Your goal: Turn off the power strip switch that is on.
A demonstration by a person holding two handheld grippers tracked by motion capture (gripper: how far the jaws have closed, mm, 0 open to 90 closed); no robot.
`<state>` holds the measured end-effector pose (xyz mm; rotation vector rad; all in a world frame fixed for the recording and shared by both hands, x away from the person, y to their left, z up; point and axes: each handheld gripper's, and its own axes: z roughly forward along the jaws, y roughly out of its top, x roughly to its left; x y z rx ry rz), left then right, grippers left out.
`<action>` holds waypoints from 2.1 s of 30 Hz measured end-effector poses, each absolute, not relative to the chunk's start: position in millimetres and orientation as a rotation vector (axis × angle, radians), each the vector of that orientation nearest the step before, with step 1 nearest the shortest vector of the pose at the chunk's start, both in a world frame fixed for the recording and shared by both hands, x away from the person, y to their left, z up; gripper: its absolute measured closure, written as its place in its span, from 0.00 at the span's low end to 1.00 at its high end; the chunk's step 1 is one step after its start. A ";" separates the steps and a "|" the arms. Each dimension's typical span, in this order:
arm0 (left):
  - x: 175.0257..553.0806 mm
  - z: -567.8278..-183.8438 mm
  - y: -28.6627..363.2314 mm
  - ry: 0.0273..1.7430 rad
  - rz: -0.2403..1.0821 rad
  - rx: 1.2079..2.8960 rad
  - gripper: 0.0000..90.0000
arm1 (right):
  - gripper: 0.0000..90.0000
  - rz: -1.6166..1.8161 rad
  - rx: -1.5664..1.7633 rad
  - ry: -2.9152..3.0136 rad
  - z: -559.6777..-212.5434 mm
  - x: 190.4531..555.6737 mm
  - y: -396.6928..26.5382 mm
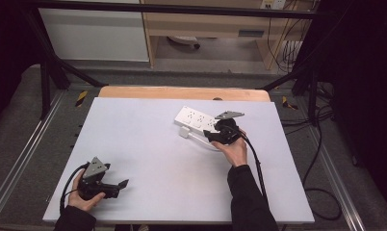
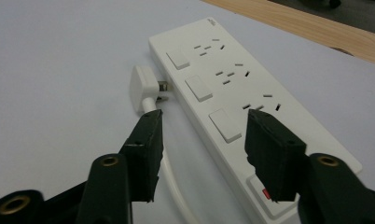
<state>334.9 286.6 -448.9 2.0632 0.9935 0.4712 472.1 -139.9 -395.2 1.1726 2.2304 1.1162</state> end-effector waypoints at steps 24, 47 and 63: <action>335.3 -449.4 285.6 0.995 0.471 2.069 0.06 | 0.03 1.125 1.200 2.268 -399.4 412.4 -191.6; 335.3 -449.6 284.1 0.993 0.463 2.076 0.06 | 0.01 1.098 1.218 2.314 -442.7 361.9 -245.5; 335.1 -451.0 282.8 0.988 0.455 2.090 0.06 | 0.01 1.134 1.214 2.305 -455.1 343.0 -269.8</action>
